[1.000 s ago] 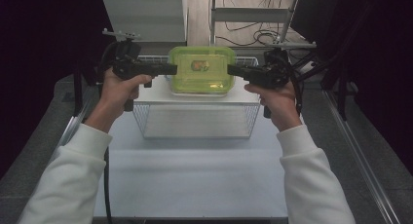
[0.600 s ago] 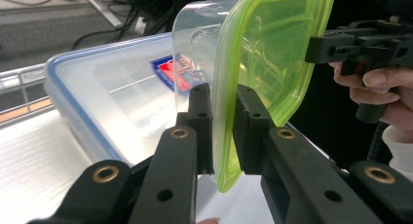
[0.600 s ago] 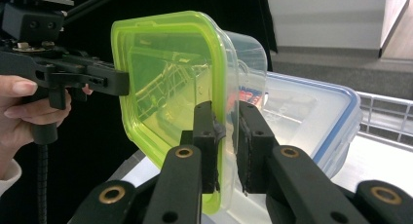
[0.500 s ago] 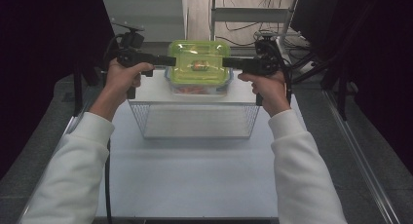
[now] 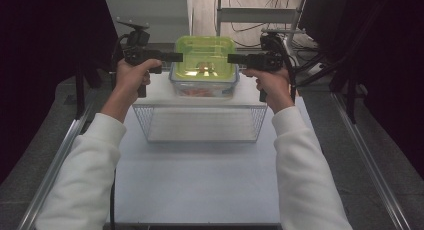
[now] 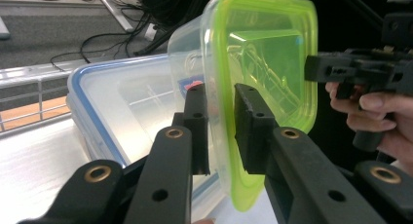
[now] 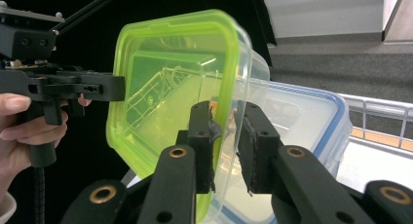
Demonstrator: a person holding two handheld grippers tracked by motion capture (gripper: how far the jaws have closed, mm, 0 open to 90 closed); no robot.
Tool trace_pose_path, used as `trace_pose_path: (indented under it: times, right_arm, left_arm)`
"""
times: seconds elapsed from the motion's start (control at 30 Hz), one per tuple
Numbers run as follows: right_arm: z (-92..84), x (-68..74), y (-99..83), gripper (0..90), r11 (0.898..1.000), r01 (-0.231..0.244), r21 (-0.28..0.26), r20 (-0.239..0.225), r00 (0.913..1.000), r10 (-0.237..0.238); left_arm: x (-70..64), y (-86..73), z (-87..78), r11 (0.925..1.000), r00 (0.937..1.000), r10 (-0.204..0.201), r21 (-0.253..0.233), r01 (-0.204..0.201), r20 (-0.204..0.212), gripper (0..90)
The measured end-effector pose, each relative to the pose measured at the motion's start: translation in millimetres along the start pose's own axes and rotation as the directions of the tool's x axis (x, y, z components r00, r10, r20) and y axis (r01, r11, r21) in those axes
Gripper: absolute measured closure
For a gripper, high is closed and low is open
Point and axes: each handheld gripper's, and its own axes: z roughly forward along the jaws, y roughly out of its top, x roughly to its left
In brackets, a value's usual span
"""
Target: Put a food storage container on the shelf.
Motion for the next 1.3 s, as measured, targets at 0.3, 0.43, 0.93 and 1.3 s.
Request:
trace_pose_path:
  times: [0.3, 0.43, 0.93, 1.3]
  right_arm:
    - [11.8, -10.9, 1.2, 66.5, 0.999, -0.045, -0.013, 0.019, 0.9988, 0.045]
    - [14.3, -14.2, 0.5, 63.7, 0.998, -0.063, -0.011, 0.026, 0.9977, 0.063]
    - [2.5, -9.7, -1.2, 50.1, 0.997, -0.056, -0.056, 0.029, 0.9979, 0.058]
    - [-23.9, -7.6, -7.6, 44.8, 0.999, -0.012, -0.037, 0.012, 0.9999, 0.013]
  left_arm:
    - [8.2, 2.5, 9.9, 0.9988, 0.9988, -0.044, -0.021, 0.044, -0.022, 68.4]
    - [12.8, 2.5, 13.2, 0.9984, 0.9981, -0.053, -0.018, 0.053, -0.031, 60.1]
    - [11.1, 4.3, 7.1, 0.9961, 0.9994, -0.025, -0.085, 0.023, -0.023, 23.5]
    - [3.3, -9.5, -18.7, 0.9979, 0.9992, 0.032, -0.056, -0.033, -0.023, 22.5]
